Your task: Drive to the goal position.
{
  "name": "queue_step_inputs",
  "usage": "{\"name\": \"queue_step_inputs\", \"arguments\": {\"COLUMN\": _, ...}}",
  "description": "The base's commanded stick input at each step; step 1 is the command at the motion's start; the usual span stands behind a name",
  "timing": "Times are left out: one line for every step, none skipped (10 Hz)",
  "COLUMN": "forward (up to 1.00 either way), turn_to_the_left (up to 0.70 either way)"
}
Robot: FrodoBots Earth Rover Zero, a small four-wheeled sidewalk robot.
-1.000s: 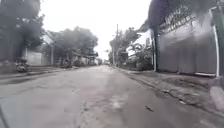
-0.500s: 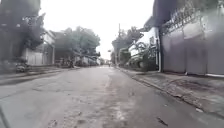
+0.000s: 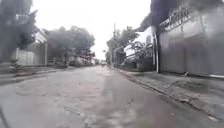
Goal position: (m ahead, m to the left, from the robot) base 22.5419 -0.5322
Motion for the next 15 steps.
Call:
{"name": "queue_step_inputs", "arguments": {"forward": 0.7, "turn_to_the_left": 0.0}}
{"name": "queue_step_inputs", "arguments": {"forward": 0.7, "turn_to_the_left": 0.0}}
{"name": "queue_step_inputs", "arguments": {"forward": 0.7, "turn_to_the_left": 0.0}}
{"name": "queue_step_inputs", "arguments": {"forward": 0.7, "turn_to_the_left": 0.0}}
{"name": "queue_step_inputs", "arguments": {"forward": 0.7, "turn_to_the_left": 0.0}}
{"name": "queue_step_inputs", "arguments": {"forward": 0.7, "turn_to_the_left": 0.0}}
{"name": "queue_step_inputs", "arguments": {"forward": 0.7, "turn_to_the_left": 0.0}}
{"name": "queue_step_inputs", "arguments": {"forward": 0.7, "turn_to_the_left": 0.0}}
{"name": "queue_step_inputs", "arguments": {"forward": 0.7, "turn_to_the_left": 0.0}}
{"name": "queue_step_inputs", "arguments": {"forward": 0.7, "turn_to_the_left": 0.0}}
{"name": "queue_step_inputs", "arguments": {"forward": 0.7, "turn_to_the_left": 0.0}}
{"name": "queue_step_inputs", "arguments": {"forward": 0.7, "turn_to_the_left": 0.0}}
{"name": "queue_step_inputs", "arguments": {"forward": 0.7, "turn_to_the_left": 0.0}}
{"name": "queue_step_inputs", "arguments": {"forward": 0.7, "turn_to_the_left": 0.0}}
{"name": "queue_step_inputs", "arguments": {"forward": 0.7, "turn_to_the_left": 0.0}}
